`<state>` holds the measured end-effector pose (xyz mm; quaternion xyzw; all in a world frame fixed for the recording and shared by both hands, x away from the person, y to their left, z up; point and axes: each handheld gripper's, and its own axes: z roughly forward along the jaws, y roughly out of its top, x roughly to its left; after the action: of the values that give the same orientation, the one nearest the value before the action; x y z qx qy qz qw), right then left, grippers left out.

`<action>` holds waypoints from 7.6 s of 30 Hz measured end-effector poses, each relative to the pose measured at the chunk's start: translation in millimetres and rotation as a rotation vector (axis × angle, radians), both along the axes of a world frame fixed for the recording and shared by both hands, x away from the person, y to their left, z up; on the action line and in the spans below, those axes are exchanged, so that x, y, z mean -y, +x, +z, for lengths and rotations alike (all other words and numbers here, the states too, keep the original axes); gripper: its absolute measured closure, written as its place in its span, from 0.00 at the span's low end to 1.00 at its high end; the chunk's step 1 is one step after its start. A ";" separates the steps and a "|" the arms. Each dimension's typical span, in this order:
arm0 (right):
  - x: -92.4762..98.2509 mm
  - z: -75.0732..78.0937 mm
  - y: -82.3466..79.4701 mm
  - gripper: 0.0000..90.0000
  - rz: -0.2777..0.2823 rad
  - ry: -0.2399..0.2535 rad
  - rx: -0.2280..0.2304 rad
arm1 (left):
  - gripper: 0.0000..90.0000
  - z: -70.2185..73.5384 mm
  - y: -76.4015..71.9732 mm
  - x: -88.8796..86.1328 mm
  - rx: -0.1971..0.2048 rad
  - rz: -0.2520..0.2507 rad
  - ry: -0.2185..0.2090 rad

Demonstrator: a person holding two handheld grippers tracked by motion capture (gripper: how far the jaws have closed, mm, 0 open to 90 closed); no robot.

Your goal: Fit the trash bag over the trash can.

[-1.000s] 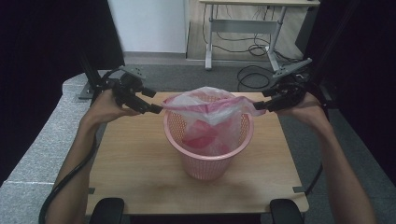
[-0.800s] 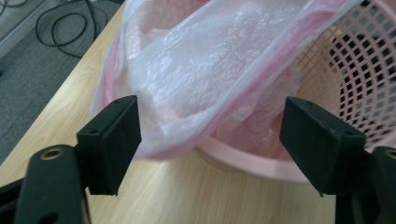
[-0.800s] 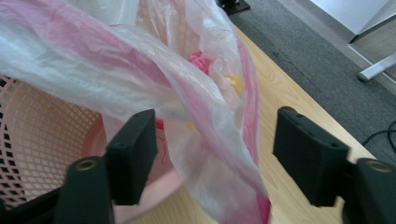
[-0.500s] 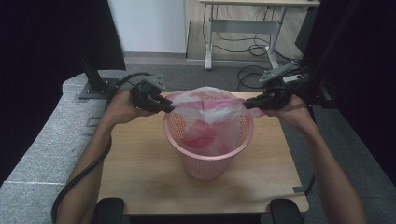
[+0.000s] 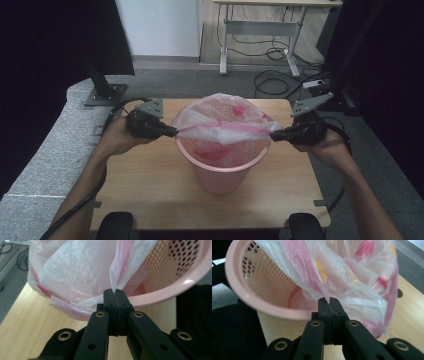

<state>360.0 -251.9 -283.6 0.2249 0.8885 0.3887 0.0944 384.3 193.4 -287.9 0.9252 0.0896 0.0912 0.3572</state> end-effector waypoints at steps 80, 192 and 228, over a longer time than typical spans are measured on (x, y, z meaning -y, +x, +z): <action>-16.2 -122.4 14.2 0.99 -0.209 0.037 -0.062 | 0.99 -122.0 14.1 14.8 -0.194 0.130 -0.087; -231.5 -78.1 101.1 0.18 0.007 -0.271 -0.050 | 0.00 -260.3 -1.0 -25.7 -0.114 0.489 -0.023; -193.4 -45.5 83.5 0.14 -0.118 -0.015 -0.037 | 0.00 -260.4 -1.0 -23.9 -0.114 0.492 -0.024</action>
<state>443.6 -58.5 -329.1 0.2831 0.8782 0.3716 0.1023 383.3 217.3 -548.3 0.8749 0.3331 0.1219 0.3297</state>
